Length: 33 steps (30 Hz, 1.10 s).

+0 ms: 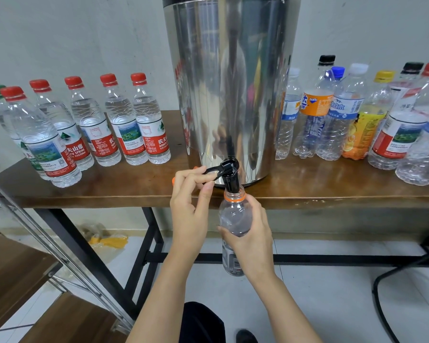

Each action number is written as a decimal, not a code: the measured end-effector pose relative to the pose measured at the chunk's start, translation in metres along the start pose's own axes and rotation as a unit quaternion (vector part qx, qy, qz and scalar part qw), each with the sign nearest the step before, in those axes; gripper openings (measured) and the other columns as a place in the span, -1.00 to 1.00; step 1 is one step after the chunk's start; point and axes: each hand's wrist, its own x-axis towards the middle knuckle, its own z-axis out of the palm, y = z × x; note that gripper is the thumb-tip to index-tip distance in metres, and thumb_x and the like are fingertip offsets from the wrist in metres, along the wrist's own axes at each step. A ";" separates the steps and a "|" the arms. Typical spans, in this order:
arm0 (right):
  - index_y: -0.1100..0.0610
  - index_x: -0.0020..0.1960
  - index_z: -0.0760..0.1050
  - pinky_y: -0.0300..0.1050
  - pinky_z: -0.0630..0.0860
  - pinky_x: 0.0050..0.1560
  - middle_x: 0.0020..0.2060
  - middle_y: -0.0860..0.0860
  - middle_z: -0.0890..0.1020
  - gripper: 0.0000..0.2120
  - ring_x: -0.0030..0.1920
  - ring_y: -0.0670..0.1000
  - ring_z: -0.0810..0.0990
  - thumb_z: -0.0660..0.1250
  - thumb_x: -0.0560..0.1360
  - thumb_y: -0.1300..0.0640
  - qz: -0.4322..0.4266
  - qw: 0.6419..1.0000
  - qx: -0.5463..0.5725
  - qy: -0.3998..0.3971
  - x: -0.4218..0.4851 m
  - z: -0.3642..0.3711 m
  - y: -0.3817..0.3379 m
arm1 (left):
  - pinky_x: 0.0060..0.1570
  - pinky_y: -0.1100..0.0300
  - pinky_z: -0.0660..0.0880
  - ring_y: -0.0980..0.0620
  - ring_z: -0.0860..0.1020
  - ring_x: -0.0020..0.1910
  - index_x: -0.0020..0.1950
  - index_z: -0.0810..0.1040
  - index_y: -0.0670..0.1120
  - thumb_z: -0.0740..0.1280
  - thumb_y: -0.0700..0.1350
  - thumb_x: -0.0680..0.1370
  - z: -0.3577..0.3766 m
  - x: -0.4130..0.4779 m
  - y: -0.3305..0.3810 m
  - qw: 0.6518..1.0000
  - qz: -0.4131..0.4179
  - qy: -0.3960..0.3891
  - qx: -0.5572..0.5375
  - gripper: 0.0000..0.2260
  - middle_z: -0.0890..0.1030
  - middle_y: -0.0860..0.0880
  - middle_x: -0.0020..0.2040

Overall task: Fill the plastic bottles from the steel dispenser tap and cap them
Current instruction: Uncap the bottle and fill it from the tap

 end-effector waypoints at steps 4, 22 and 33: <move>-0.25 0.39 0.27 -0.50 0.36 0.01 0.32 -0.27 0.40 -0.22 0.24 -0.30 0.37 0.60 0.34 0.12 -0.001 1.000 0.001 -0.002 0.000 0.000 -0.001 | 0.09 0.39 0.41 0.27 0.51 0.12 0.04 0.59 0.06 0.30 -0.20 0.60 -0.002 0.001 0.001 1.000 0.008 -0.008 0.010 -0.84 0.54 -0.04 0.12; -0.33 0.33 0.25 -0.57 0.37 0.00 0.29 -0.28 0.41 -0.21 0.21 -0.30 0.42 0.60 0.33 0.13 -0.002 1.000 0.022 -0.005 0.002 0.000 -0.004 | 0.22 0.01 0.40 0.07 0.53 0.17 0.12 0.64 -0.02 0.34 -0.06 0.57 -0.023 0.022 -0.013 0.972 0.151 -0.088 0.154 -0.83 0.61 0.09 0.15; -0.30 0.34 0.27 -0.57 0.36 0.01 0.29 -0.28 0.41 -0.21 0.22 -0.30 0.41 0.61 0.32 0.13 0.000 1.000 0.022 -0.005 0.004 0.001 -0.001 | 0.29 0.02 0.29 0.03 0.55 0.09 0.10 0.68 -0.06 0.30 -0.07 0.59 -0.027 0.032 -0.017 0.944 0.226 -0.092 0.224 -0.81 0.65 0.02 0.08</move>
